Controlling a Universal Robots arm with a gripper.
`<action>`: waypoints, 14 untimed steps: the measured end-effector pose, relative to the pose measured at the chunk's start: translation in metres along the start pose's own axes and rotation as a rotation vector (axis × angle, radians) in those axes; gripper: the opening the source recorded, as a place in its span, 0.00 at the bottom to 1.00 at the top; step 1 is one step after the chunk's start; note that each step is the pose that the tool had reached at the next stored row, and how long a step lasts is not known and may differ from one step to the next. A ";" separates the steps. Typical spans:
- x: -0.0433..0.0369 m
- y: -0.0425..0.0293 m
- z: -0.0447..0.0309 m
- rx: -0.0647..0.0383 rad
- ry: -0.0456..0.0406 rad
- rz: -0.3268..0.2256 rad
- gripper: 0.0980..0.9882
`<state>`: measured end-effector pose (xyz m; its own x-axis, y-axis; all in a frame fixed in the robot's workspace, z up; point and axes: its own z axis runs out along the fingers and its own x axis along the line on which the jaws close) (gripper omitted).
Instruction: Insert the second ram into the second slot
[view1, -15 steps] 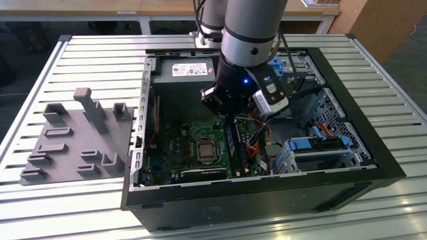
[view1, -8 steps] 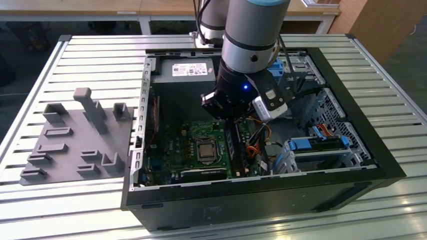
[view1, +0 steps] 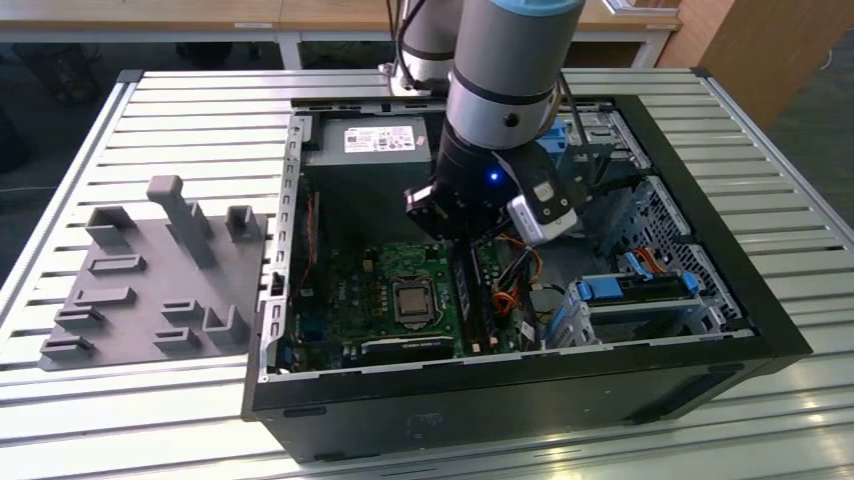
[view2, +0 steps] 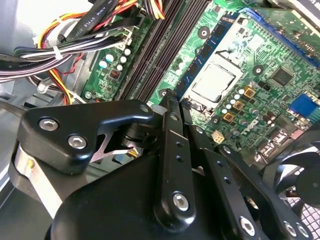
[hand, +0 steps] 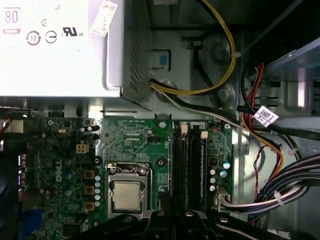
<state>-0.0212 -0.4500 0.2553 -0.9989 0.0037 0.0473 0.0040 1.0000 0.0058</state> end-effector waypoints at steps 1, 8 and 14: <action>-0.0001 0.0000 0.0007 -0.001 0.0000 0.000 0.04; -0.0006 -0.0026 0.0092 -0.003 0.0000 0.003 0.04; -0.0022 -0.0035 0.0143 -0.003 0.0000 0.003 0.04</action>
<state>-0.0197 -0.4534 0.2408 -0.9989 0.0065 0.0473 0.0069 0.9999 0.0086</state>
